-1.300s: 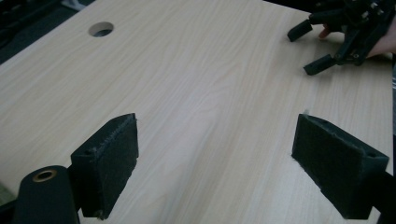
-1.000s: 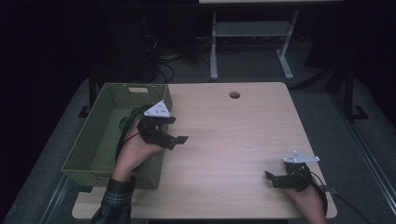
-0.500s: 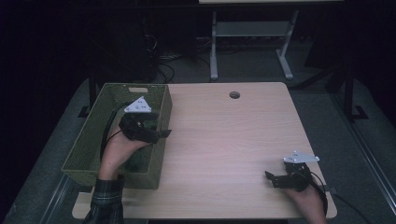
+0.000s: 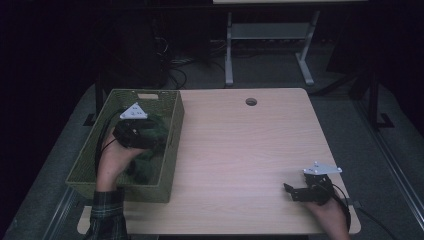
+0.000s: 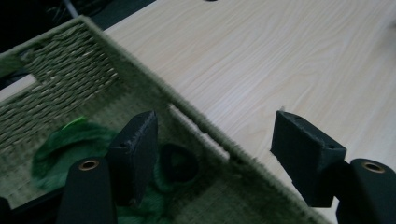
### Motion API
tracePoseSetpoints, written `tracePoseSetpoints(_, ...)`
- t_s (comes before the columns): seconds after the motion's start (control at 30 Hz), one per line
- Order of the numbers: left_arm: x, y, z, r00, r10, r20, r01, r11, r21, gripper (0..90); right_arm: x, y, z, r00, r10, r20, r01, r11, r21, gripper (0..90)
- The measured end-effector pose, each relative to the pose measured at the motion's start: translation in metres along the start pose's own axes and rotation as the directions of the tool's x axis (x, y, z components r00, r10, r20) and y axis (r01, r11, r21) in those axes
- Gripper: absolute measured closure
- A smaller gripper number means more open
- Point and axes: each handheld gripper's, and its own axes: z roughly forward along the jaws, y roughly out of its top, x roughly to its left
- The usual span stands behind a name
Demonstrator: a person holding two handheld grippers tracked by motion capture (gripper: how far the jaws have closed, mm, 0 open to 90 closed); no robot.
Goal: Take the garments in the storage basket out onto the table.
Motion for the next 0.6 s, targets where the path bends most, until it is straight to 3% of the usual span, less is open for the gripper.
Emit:
tracePoseSetpoints(0.17, 0.009, -0.007, 0.001, 0.9994, -0.004, -0.034, 0.005, 0.9996, 0.028, 36.7, 0.0, 0.0, 0.0, 1.0, 0.001, 0.0, -0.001, 1.0, 0.0, 9.4)
tracePoseSetpoints(0.37, 0.022, -0.021, 0.006, 0.9955, -0.043, -0.084, 0.05, 0.9949, 0.088, 40.6, 0.0, 0.0, 0.0, 1.0, 0.0, 0.0, 0.0, 1.0, 0.0, 9.4)
tracePoseSetpoints(0.6, 0.032, -0.031, 0.013, 0.9938, -0.067, -0.089, 0.079, 0.9879, 0.133, 42.7, 0.0, 0.0, 0.0, 1.0, 0.0, 0.0, 0.0, 1.0, 0.0, 9.4)
